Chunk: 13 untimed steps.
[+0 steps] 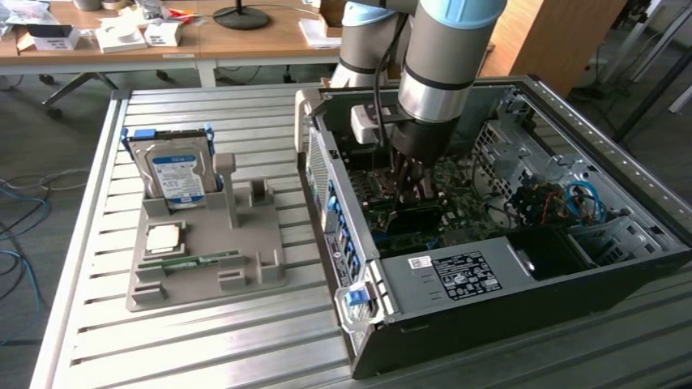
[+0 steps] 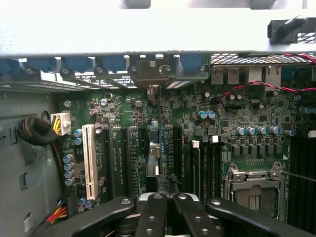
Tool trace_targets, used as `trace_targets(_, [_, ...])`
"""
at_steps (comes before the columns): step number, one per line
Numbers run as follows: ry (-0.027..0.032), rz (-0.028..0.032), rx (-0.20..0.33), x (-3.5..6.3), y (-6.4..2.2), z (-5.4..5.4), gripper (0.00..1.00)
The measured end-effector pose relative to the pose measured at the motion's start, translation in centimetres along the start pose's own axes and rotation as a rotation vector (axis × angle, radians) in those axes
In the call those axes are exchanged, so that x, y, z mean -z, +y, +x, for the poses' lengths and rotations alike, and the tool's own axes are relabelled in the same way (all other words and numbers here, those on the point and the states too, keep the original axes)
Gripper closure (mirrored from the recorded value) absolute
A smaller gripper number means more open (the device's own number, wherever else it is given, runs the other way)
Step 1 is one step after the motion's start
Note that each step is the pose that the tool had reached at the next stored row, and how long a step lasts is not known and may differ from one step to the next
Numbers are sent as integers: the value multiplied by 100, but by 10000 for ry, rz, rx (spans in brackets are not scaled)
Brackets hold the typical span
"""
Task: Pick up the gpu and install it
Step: 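Press down on the gpu until it lock into place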
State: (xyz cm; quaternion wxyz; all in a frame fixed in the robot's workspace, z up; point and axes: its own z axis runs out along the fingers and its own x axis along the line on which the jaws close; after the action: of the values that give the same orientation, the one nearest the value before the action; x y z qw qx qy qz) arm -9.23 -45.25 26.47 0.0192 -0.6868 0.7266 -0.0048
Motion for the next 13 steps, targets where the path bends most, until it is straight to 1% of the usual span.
trace_targets(13, [6,-2,0,-19,1,2,89])
